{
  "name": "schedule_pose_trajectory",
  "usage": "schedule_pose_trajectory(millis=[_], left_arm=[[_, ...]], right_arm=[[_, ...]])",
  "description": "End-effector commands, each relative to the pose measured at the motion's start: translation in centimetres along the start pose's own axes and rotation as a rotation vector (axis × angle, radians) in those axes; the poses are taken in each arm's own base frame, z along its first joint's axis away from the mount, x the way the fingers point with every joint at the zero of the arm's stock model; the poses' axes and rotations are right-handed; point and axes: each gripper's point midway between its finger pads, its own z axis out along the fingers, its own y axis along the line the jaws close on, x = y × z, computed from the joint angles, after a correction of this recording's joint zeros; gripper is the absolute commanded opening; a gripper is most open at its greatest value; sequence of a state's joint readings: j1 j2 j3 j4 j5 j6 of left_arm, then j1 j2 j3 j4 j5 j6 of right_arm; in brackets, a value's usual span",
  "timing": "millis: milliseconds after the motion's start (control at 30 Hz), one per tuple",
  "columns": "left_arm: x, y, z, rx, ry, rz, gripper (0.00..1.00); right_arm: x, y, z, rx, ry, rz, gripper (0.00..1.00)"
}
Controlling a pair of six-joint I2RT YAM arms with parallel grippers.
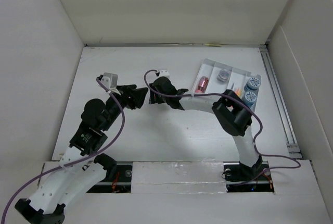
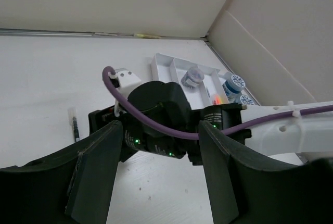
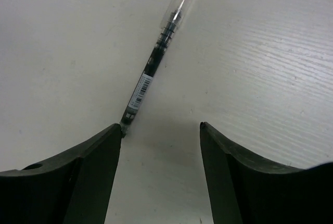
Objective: Organize the desk
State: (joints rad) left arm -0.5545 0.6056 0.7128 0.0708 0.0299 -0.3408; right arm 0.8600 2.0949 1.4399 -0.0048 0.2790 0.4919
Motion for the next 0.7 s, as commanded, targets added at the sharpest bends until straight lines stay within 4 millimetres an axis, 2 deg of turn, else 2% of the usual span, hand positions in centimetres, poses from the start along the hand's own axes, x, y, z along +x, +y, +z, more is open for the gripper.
schedule_pose_trajectory(millis=[0, 233, 400, 467, 667], left_arm=[[-2.3, -1.3, -0.4, 0.044, -0.071, -0.008, 0.56], [-2.6, -1.6, -0.7, 0.058, -0.080, -0.012, 0.56], [-2.6, -1.5, -0.7, 0.054, -0.082, -0.014, 0.56], [-2.5, -1.7, -0.6, 0.062, -0.073, -0.014, 0.56], [-2.2, -1.5, -0.4, 0.057, -0.065, -0.014, 0.56]], right_arm=[[-0.4, -0.2, 0.5, 0.060, 0.009, -0.032, 0.68], [0.8, -0.6, 2.6, 0.111, 0.048, -0.043, 0.70], [0.7, -0.5, 2.8, 0.107, 0.042, -0.043, 0.70], [0.6, -0.4, 2.4, 0.121, 0.035, -0.050, 0.61], [0.8, -0.8, 2.0, 0.135, 0.045, -0.051, 0.50]])
